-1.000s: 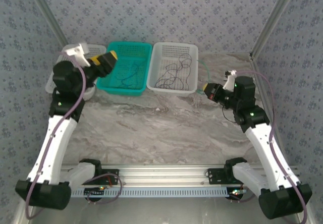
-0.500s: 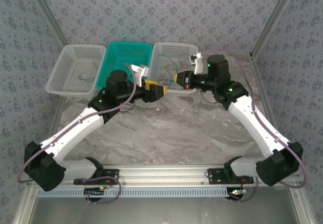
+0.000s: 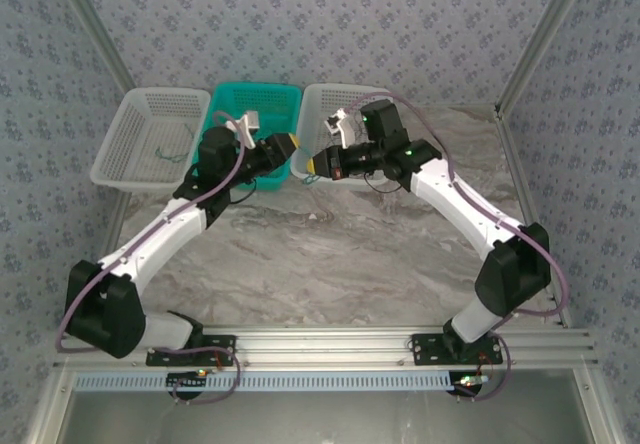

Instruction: Untangle the cables

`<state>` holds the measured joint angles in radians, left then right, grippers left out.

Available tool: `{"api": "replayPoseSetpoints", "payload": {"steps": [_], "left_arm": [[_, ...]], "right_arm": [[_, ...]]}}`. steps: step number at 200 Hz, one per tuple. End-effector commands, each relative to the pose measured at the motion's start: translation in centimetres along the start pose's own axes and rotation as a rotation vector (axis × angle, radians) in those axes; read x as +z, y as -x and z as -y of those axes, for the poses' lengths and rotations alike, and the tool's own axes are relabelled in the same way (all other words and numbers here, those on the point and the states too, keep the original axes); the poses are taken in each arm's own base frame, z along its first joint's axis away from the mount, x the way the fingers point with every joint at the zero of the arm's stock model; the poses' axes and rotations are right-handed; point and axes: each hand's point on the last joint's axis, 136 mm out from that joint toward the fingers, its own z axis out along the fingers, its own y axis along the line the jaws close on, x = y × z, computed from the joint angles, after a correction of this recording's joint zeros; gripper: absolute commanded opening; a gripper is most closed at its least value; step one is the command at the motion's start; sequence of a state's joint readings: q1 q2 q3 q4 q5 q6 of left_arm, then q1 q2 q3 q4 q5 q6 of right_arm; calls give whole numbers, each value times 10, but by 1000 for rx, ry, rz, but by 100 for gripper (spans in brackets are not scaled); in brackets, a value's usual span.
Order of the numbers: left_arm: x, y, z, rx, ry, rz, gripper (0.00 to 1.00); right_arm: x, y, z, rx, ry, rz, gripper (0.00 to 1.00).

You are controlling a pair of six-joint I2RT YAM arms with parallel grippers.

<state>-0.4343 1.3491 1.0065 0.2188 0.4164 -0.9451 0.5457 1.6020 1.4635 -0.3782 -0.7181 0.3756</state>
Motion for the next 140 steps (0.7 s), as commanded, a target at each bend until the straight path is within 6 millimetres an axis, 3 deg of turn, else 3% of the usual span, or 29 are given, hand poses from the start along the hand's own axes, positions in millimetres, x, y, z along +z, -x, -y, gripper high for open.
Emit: {"api": "replayPoseSetpoints", "payload": {"steps": [1, 17, 31, 48, 73, 111, 115, 126, 140], "left_arm": [[-4, 14, 34, 14, -116, 42, 21], [-3, 16, 35, 22, -114, 47, 0], [-3, 17, 33, 19, -108, 56, 0], [-2, 18, 30, 6, -102, 59, 0], [-4, 16, 29, -5, -90, 55, 0], [-9, 16, 25, -3, -61, 67, 0], [-10, 16, 25, -1, -60, 68, 0], [-10, 16, 24, 2, -53, 70, 0], [-11, 17, 23, 2, -46, 73, 0]], "right_arm": [[-4, 8, -18, -48, 70, -1, 0], [-5, 3, -18, -47, 72, -18, 0], [-9, -2, -14, -46, 59, -18, 2], [-16, -5, -5, -12, 24, 8, 22], [-32, -9, -1, 18, 24, 53, 37], [-39, -11, -14, 26, 100, 124, 45], [-35, -20, -6, 55, 90, 122, 45], [-34, -17, -1, 71, 75, 191, 46], [-32, -14, 0, 70, 78, 281, 55]]}}
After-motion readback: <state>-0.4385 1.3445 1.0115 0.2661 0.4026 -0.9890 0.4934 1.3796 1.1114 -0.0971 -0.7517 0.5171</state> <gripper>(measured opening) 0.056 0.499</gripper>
